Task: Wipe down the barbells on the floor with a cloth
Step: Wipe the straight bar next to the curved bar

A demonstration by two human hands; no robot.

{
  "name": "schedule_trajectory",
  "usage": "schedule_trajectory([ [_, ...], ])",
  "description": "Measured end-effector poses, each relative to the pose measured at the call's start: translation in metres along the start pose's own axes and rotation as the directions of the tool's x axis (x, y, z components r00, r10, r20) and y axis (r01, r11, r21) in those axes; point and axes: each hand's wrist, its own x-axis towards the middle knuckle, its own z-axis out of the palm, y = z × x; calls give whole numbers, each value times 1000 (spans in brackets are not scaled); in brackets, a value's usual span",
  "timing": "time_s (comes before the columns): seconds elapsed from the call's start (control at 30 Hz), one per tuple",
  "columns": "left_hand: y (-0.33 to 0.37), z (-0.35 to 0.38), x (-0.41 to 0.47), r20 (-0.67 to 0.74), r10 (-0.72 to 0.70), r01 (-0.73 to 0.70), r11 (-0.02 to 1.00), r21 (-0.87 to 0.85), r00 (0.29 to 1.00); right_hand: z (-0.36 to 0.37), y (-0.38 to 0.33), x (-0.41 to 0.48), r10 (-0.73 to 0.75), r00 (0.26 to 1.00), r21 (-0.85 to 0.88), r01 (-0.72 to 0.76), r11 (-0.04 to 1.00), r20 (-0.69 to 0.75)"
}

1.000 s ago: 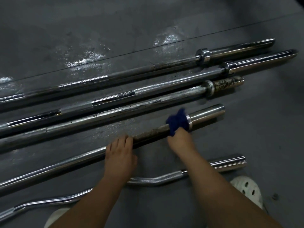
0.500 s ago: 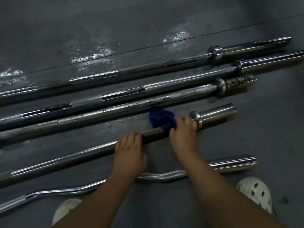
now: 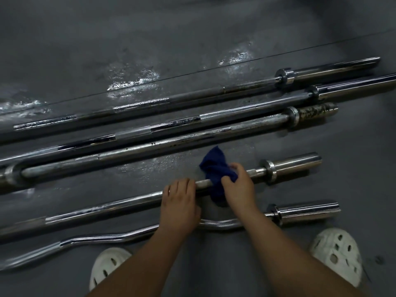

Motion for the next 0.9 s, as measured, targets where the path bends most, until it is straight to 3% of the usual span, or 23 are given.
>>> schedule_trajectory([
  [0.17,-10,-22,-20,-4,-21,21,999,49,1000,-7,-13,-17,213,961,-12,-214,977,177],
  [0.4,-21,-75,-55,-102,4,6,996,93,995,-27,-59,-65,239,966,220,-256,941,102],
  [0.43,-24,-85,-58,-114,10,1,995,97,993,-30,-68,-72,266,960,335,-279,900,86],
  [0.5,-30,-105,-66,-133,23,-7,993,117,991,-35,-86,-86,337,924,610,-373,699,178],
  [0.57,-36,-125,-77,-136,21,-2,991,136,990,-36,-99,-99,333,900,719,-428,548,283],
  [0.8,-53,-162,-131,-162,3,24,986,168,987,-23,-136,-161,256,914,772,-403,491,314],
  [0.9,-57,-176,-148,-157,-11,36,987,159,988,-21,-146,-177,173,899,828,-437,352,401],
])
